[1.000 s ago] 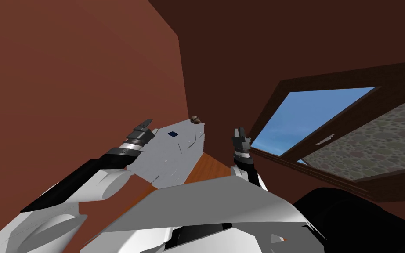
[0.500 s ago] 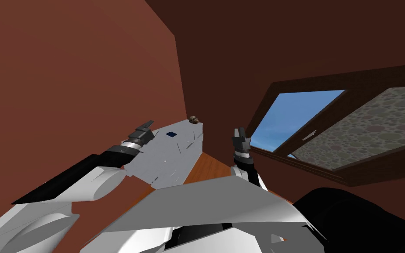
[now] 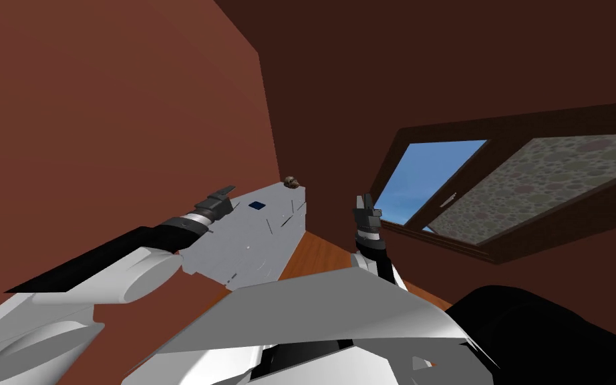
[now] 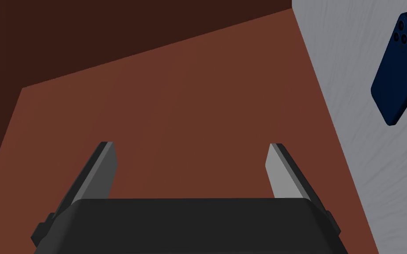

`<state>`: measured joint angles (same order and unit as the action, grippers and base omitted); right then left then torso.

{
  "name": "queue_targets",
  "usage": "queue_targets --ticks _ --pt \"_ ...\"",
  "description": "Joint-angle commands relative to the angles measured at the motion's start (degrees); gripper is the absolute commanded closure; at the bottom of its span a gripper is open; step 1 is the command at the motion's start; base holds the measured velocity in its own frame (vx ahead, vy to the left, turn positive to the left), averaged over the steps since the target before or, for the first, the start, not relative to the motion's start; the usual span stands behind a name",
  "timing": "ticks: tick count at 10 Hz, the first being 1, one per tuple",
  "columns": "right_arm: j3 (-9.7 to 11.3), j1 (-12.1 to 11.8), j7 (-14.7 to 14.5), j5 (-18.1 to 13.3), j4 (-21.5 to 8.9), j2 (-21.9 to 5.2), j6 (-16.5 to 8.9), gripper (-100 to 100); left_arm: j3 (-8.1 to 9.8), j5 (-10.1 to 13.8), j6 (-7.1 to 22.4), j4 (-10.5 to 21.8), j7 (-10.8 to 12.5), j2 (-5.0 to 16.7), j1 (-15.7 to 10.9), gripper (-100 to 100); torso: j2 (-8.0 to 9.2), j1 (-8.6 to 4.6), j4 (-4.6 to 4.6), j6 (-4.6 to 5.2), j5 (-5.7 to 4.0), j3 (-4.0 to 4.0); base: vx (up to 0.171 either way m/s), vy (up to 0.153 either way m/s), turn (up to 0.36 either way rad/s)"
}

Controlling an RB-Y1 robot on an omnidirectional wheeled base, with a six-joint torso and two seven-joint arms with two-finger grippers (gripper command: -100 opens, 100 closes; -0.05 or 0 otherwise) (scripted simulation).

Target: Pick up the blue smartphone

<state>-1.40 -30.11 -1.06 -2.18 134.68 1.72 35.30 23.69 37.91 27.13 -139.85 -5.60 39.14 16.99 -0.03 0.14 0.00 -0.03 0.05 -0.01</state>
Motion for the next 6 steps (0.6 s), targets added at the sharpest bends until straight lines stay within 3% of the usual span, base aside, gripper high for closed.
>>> queue_targets --ticks 1,2,4,5,6 --pt "0.00 0.00 0.00 0.00 0.00 0.00 0.00 0 0.38 0.49 2.59 -0.09 0.09 0.33 -0.02 -100 0.00 0.00 0.00 0.00 0.00 0.00 -0.007 0.011 -0.005" --pt "0.00 0.00 0.00 0.00 0.00 0.00 0.00 0 2.07 3.05 4.41 0.66 0.15 2.57 -0.29 -100 -0.01 -0.03 0.00 -0.01 0.00 -0.01 -0.010 0.010 -0.175" --pt "0.00 0.00 0.00 0.00 0.00 0.00 0.00 0 2.07 3.34 7.35 0.66 0.15 2.57 -0.29 -100 -0.02 -0.02 0.00 0.00 0.00 -0.01 -0.006 0.014 -0.055" --pt "0.00 0.00 0.00 0.00 0.00 0.00 0.00 0 3.76 5.97 9.28 1.53 0.22 4.80 -0.47 -100 -0.03 -0.03 -0.01 -0.02 0.00 -0.01 0.003 0.011 -0.202" --pt "0.00 0.00 0.00 0.00 0.00 0.00 0.00 0 3.76 6.16 10.74 1.53 0.22 4.80 -0.47 -100 -0.05 -0.03 -0.01 0.03 -0.01 -0.03 0.001 0.021 -0.104"
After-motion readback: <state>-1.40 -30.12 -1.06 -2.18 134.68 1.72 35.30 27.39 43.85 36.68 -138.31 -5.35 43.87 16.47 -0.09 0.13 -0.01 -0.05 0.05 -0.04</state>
